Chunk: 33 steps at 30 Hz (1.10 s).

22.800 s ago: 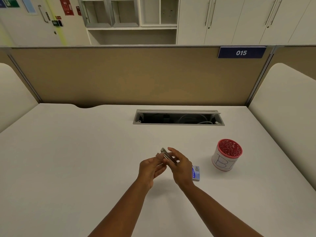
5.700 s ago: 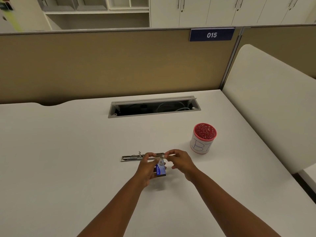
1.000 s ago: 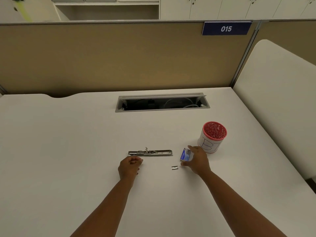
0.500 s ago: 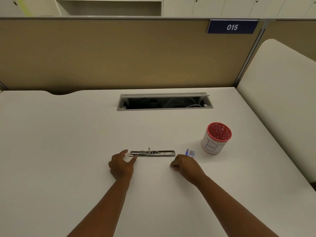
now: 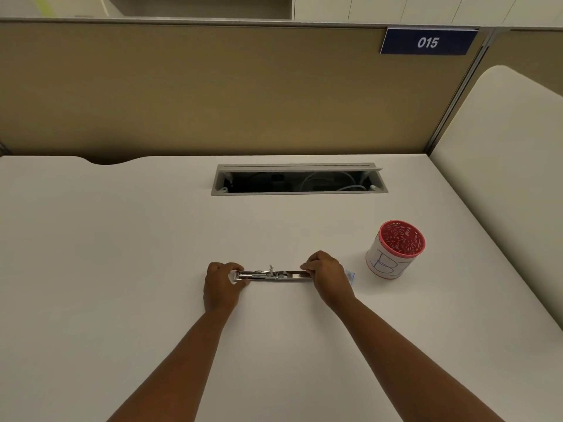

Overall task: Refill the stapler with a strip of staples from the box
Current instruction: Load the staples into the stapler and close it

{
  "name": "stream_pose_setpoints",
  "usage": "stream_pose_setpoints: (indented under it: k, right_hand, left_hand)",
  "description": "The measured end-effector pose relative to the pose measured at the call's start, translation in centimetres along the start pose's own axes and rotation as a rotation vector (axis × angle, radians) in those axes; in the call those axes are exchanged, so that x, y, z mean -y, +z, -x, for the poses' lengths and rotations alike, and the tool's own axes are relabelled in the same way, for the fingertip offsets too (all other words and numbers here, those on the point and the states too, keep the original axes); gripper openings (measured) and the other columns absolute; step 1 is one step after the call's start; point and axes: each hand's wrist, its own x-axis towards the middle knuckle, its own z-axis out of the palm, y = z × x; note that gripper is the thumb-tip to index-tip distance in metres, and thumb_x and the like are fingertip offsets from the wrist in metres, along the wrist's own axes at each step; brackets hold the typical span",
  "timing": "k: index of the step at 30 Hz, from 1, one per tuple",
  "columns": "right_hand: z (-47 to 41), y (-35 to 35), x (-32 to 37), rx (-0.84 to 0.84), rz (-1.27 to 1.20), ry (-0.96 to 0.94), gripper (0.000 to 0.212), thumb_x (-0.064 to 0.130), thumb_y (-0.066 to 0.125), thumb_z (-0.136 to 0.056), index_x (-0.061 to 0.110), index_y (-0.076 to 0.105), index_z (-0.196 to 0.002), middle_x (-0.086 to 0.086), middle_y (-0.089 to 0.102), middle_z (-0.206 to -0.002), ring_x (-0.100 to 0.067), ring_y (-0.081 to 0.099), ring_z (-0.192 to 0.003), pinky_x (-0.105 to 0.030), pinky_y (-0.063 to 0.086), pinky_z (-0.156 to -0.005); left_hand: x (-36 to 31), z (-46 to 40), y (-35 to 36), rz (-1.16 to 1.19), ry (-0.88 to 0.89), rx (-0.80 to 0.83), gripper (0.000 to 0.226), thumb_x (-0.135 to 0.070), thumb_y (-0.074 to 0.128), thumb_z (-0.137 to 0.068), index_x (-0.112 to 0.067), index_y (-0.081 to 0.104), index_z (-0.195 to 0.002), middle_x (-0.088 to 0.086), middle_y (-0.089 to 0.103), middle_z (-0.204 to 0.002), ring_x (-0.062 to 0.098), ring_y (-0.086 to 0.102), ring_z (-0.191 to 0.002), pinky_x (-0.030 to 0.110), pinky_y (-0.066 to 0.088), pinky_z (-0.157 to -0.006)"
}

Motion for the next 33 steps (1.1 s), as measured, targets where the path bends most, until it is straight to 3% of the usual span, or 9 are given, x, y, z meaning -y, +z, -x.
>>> stream_pose_setpoints:
  k: [3, 6, 9, 12, 15, 18, 23, 26, 33]
  right_hand:
    - [-0.2, -0.2, -0.2, -0.010, -0.018, 0.035, 0.019, 0.001, 0.053, -0.088, 0.000, 0.069, -0.098, -0.014, 0.063, -0.106, -0.025, 0.060, -0.100, 0.008, 0.028, -0.065]
    - [-0.5, -0.6, 0.0, 0.080, -0.047, 0.062, 0.018, 0.006, 0.056, -0.086, 0.000, 0.069, -0.098, -0.014, 0.062, -0.110, -0.024, 0.058, -0.101, -0.008, 0.037, -0.073]
    - [-0.8, -1.1, 0.1, 0.133, -0.041, 0.082, 0.020, 0.008, 0.055, -0.087, 0.002, 0.069, -0.100, -0.011, 0.064, -0.115, -0.022, 0.058, -0.104, -0.005, 0.034, -0.068]
    - [-0.8, -1.2, 0.1, 0.147, -0.068, 0.085, 0.023, 0.004, 0.054, -0.087, 0.008, 0.069, -0.104, -0.008, 0.063, -0.118, -0.021, 0.057, -0.109, 0.001, 0.027, -0.066]
    - [-0.4, -1.2, 0.0, 0.102, -0.107, 0.116, 0.022, -0.003, 0.053, -0.086, 0.002, 0.068, -0.102, -0.013, 0.066, -0.108, -0.019, 0.062, -0.096, 0.009, 0.029, -0.060]
    - [0.1, -1.3, 0.0, 0.030, -0.125, 0.138, 0.018, -0.003, 0.054, -0.086, -0.002, 0.066, -0.101, -0.001, 0.058, -0.083, -0.013, 0.060, -0.079, 0.008, 0.032, -0.058]
    - [0.3, -2.6, 1.2, -0.014, -0.253, 0.059, 0.019, 0.006, 0.058, -0.086, 0.007, 0.069, -0.101, -0.015, 0.070, -0.096, -0.022, 0.065, -0.088, -0.023, 0.044, -0.077]
    - [0.3, -3.6, 2.3, -0.026, -0.380, 0.038, 0.012, 0.010, 0.067, -0.080, 0.008, 0.068, -0.091, -0.013, 0.074, -0.087, -0.017, 0.066, -0.074, -0.022, 0.048, -0.073]
    - [1.0, -3.6, 4.4, -0.086, -0.315, -0.180, 0.011, 0.019, 0.067, -0.080, 0.012, 0.074, -0.086, -0.007, 0.065, -0.093, -0.013, 0.056, -0.076, -0.024, 0.040, -0.069]
  left_hand:
    - [0.2, -0.5, -0.2, -0.009, 0.057, 0.047, 0.020, -0.008, 0.075, -0.070, -0.010, 0.069, -0.090, 0.008, 0.054, -0.099, 0.025, 0.056, -0.093, 0.032, 0.045, -0.080]
    - [0.5, -0.7, -0.5, 0.002, 0.130, 0.087, 0.016, -0.007, 0.076, -0.068, -0.011, 0.066, -0.080, -0.004, 0.050, -0.074, 0.018, 0.051, -0.073, 0.022, 0.040, -0.066]
    - [0.7, -1.0, -1.0, 0.159, 0.083, 0.126, 0.024, 0.000, 0.076, -0.067, -0.017, 0.060, -0.070, -0.008, 0.056, -0.063, 0.007, 0.052, -0.057, 0.003, 0.039, -0.051]
    - [0.8, -1.0, -1.4, 0.413, -0.038, 0.204, 0.029, 0.009, 0.074, -0.067, -0.017, 0.060, -0.068, 0.002, 0.063, -0.067, 0.004, 0.058, -0.049, 0.008, 0.048, -0.049]
    - [1.4, -0.5, -1.4, 0.580, -0.144, 0.256, 0.026, 0.012, 0.069, -0.070, -0.013, 0.064, -0.073, 0.002, 0.068, -0.068, 0.009, 0.061, -0.056, 0.012, 0.054, -0.050]
    - [2.0, 0.1, -1.1, 0.668, -0.191, 0.288, 0.026, 0.012, 0.065, -0.074, -0.014, 0.068, -0.081, -0.006, 0.073, -0.063, 0.005, 0.065, -0.055, 0.012, 0.055, -0.053]
    - [1.5, 0.6, -0.8, 0.777, -0.223, 0.317, 0.021, 0.004, 0.069, -0.074, -0.016, 0.072, -0.077, 0.009, 0.064, -0.075, 0.009, 0.066, -0.057, 0.013, 0.055, -0.053]
    - [0.9, 0.9, -0.7, 0.843, -0.237, 0.323, 0.021, 0.006, 0.069, -0.073, -0.015, 0.072, -0.075, 0.006, 0.069, -0.070, 0.007, 0.070, -0.057, 0.014, 0.055, -0.051]
    - [-0.4, 1.7, -0.1, 0.930, -0.234, 0.396, 0.019, 0.008, 0.063, -0.078, -0.010, 0.068, -0.081, 0.000, 0.074, -0.062, 0.009, 0.071, -0.060, 0.015, 0.056, -0.053]
